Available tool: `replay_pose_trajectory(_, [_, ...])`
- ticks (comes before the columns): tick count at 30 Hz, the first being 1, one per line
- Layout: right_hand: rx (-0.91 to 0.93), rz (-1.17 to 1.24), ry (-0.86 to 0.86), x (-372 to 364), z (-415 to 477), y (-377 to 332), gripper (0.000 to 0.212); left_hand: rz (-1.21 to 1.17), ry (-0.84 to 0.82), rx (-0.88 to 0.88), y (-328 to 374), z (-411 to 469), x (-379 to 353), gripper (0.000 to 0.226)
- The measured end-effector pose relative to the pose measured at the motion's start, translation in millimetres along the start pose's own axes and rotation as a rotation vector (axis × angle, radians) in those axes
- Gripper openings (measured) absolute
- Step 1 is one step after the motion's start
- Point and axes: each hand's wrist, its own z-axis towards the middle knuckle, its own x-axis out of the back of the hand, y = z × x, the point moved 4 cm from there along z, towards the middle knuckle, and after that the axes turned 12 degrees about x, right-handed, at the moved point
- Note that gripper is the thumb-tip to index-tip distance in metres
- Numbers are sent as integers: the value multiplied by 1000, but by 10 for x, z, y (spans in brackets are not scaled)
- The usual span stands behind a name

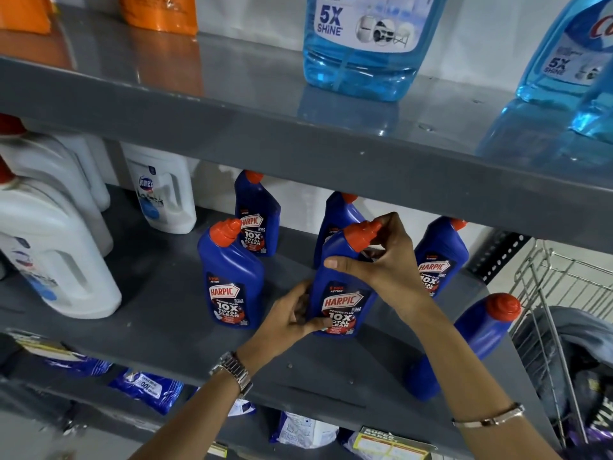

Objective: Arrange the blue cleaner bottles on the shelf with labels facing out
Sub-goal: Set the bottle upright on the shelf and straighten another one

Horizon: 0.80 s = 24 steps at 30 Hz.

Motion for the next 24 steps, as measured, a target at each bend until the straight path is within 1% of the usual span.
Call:
replay_pose_trajectory(3, [1, -14, 56, -7, -61, 83, 58, 4, -38, 11, -51, 17, 11, 58])
replay_pose_trajectory(7, [-46, -53, 77, -31, -157, 176, 58, 18, -110, 65, -178, 20, 5, 63])
replay_pose_trajectory(16, [-133, -120, 18, -128, -313, 220, 64, -41, -148, 84, -349, 3, 3, 62])
replay_pose_trajectory(20, [-155, -118, 32, -175, -338, 206, 65, -30, -145, 85, -327, -19, 11, 61])
replay_pose_trajectory(22, [-147, -116, 48, -182, -379, 155, 63, -20, -130, 72, -266, -67, -1, 61])
replay_pose_trajectory(23, [-130, -116, 80, -166, -427, 113, 60, -25, -99, 55, -232, -112, -12, 63])
replay_pose_trajectory(24, [-100, -112, 141, -126, -508, 61, 58, -39, -29, 23, -213, -176, -22, 66])
